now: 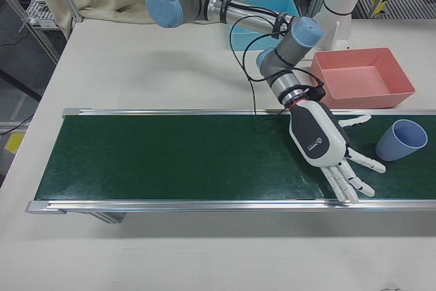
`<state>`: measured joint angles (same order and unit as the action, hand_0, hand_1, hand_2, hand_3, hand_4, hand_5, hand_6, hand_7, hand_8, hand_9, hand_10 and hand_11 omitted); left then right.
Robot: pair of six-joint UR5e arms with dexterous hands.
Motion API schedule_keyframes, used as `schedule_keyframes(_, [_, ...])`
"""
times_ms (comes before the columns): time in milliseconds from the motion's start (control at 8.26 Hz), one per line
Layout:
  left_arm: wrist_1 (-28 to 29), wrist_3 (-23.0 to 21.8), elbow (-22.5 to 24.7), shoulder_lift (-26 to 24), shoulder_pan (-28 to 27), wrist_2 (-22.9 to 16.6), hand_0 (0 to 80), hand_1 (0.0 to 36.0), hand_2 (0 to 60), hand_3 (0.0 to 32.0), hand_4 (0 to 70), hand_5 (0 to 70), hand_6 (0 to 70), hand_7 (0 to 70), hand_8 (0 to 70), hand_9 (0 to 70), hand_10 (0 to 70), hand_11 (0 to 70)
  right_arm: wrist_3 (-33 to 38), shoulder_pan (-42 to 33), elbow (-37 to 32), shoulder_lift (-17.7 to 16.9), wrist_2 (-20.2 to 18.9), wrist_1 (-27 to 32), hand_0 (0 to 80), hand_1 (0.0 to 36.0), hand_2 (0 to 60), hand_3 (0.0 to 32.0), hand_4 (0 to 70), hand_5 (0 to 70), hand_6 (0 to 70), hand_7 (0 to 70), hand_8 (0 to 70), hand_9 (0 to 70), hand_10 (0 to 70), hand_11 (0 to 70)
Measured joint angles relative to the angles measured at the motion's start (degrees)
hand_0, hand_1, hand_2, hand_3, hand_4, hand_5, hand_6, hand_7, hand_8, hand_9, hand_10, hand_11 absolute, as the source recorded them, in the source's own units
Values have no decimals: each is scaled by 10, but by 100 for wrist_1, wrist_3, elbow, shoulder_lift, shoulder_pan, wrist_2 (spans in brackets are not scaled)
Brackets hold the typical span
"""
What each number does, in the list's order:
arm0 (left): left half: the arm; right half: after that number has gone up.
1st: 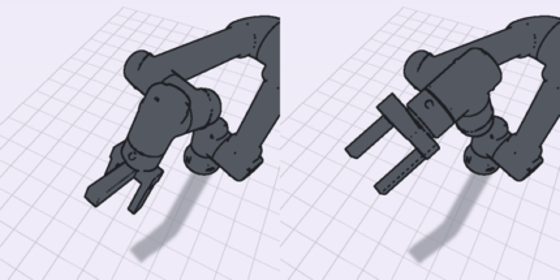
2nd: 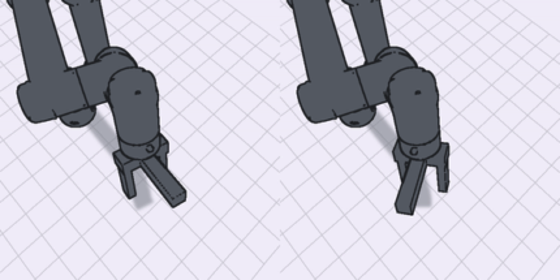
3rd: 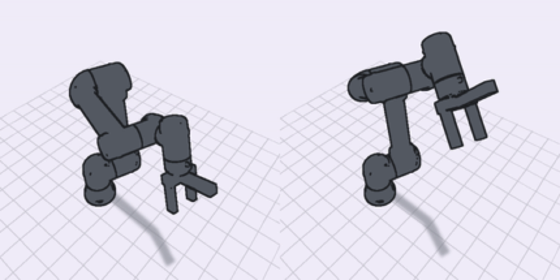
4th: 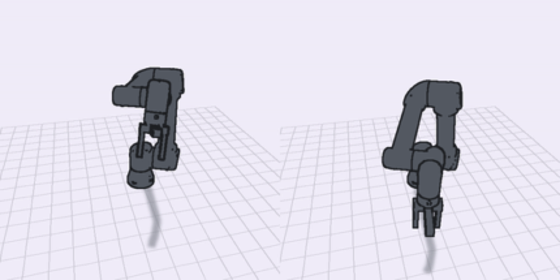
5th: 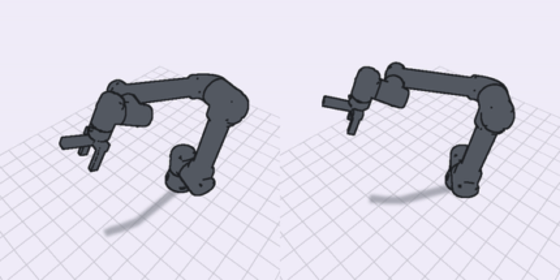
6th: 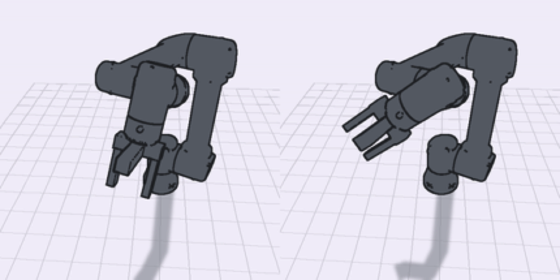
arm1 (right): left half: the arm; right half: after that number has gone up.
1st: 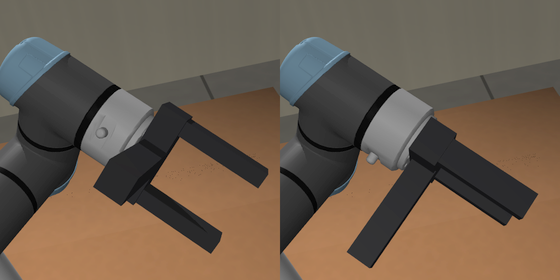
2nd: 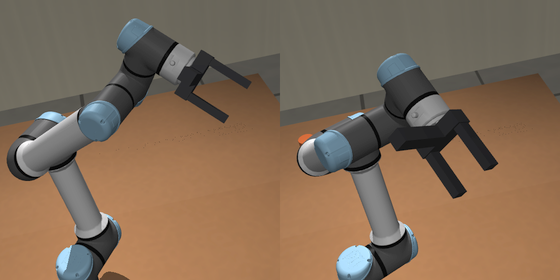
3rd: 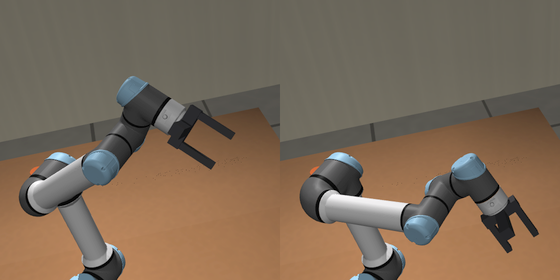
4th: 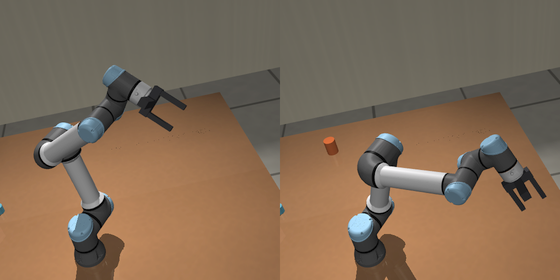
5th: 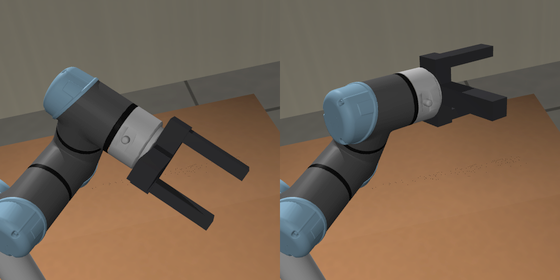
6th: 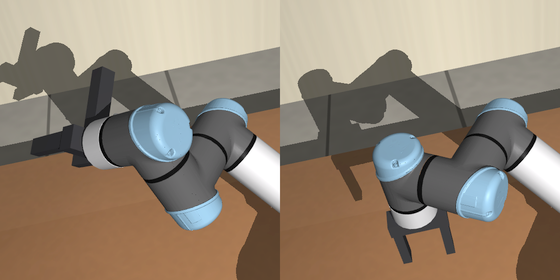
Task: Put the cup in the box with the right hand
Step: 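Hold the open right hand beside the belt as the cup approaches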
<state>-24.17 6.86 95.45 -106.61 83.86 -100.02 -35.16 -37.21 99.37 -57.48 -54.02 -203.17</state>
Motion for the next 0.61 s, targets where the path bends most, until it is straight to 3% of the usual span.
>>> schedule_keyframes(605, [0,-4,0,0,-1,0,0,0,0,0,0,0,0,0,0,0,0,0,-4,2,-24,21,116,13,524,140,18,0,245,45,53,247,0,35,2,21])
